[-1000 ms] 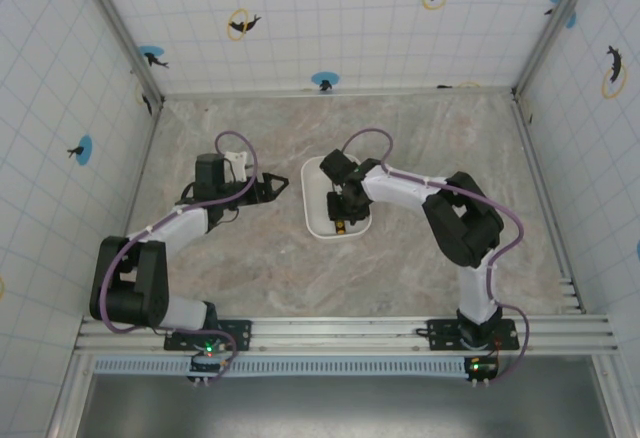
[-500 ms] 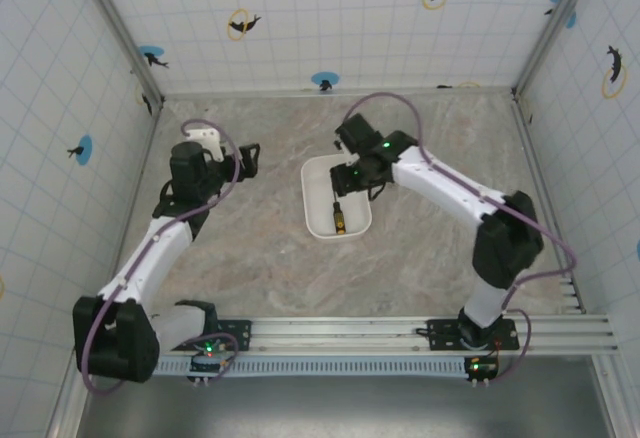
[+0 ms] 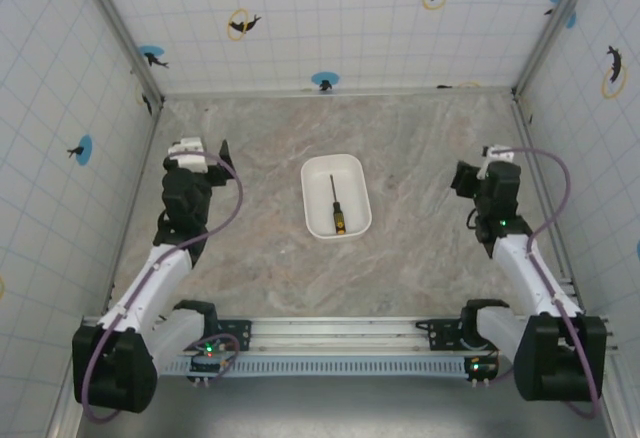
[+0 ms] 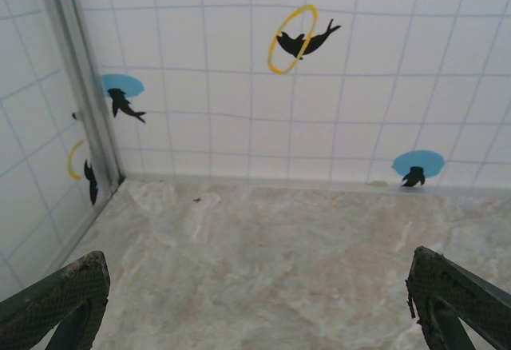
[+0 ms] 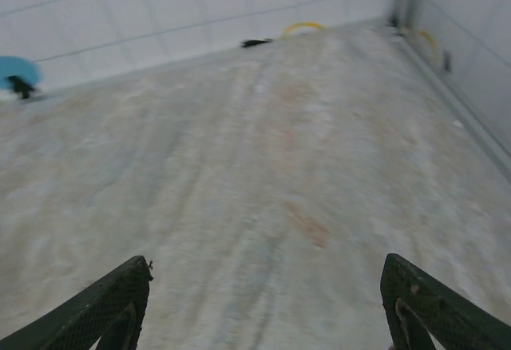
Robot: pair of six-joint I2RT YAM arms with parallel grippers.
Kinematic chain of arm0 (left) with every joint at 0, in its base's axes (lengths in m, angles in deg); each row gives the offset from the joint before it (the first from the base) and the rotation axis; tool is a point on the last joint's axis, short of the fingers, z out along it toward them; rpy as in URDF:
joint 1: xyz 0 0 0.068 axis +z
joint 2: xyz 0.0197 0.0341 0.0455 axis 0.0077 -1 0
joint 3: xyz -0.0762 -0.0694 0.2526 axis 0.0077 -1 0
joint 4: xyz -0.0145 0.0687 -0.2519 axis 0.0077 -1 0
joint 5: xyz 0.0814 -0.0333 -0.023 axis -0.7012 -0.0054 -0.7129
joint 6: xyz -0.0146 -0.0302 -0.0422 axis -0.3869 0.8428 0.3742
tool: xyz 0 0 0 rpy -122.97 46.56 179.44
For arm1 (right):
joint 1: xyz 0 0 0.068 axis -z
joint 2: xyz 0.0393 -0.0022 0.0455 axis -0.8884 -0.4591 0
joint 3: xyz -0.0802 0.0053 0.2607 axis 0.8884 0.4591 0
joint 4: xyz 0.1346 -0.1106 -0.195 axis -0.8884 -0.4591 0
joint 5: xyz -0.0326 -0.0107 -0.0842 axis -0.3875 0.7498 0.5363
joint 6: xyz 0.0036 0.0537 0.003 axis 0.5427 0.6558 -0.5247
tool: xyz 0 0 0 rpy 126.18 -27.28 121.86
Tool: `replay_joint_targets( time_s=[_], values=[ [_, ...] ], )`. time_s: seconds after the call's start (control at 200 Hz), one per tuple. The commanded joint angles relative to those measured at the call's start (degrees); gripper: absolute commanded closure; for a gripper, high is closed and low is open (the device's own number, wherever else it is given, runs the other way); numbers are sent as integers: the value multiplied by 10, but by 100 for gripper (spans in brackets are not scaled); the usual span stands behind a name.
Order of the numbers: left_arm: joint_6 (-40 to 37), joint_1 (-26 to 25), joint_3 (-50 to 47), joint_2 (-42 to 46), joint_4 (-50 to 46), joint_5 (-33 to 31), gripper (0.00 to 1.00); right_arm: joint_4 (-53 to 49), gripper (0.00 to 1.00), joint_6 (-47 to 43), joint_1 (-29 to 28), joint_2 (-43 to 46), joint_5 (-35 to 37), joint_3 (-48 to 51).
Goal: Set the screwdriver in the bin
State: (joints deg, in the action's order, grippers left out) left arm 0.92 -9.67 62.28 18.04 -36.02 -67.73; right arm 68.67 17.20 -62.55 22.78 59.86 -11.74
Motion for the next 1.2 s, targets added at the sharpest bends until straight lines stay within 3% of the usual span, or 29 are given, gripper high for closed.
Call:
replay_joint_targets(
  time_s=[0.0, 0.12, 0.39, 0.431, 0.511, 0.646, 0.726, 0.801, 0.886, 1.196],
  values=[
    [-51, 9, -63, 8, 130, -6, 3, 227, 22, 28, 44, 8, 55, 71],
    [-61, 19, -121, -19, 228, 5, 2, 366, 22, 46, 71, -19, 79, 154],
    [-47, 40, -180, -153, 409, 7, 3, 540, 22, 38, 58, -180, 92, 185],
    [-50, 41, -172, -156, 390, -2, 3, 547, 22, 18, 54, -196, 70, 176],
    [-47, 54, -161, -164, 381, 8, 3, 478, 22, -18, 9, -191, 99, 145],
    [-58, 54, -132, -184, 358, 33, 3, 576, 21, -85, -58, -282, 159, 138],
    [-61, 54, -119, -190, 341, 37, 3, 492, 21, -60, -41, -247, 152, 126],
    [-61, 55, -112, -190, 325, 37, 3, 522, 21, -55, -32, -272, 146, 121],
    [-58, 54, -114, -184, 314, 36, 3, 469, 20, -53, -33, -257, 144, 108],
    [-45, 55, -128, -171, 305, 22, 3, 481, 20, -53, -33, -260, 145, 110]
  ],
)
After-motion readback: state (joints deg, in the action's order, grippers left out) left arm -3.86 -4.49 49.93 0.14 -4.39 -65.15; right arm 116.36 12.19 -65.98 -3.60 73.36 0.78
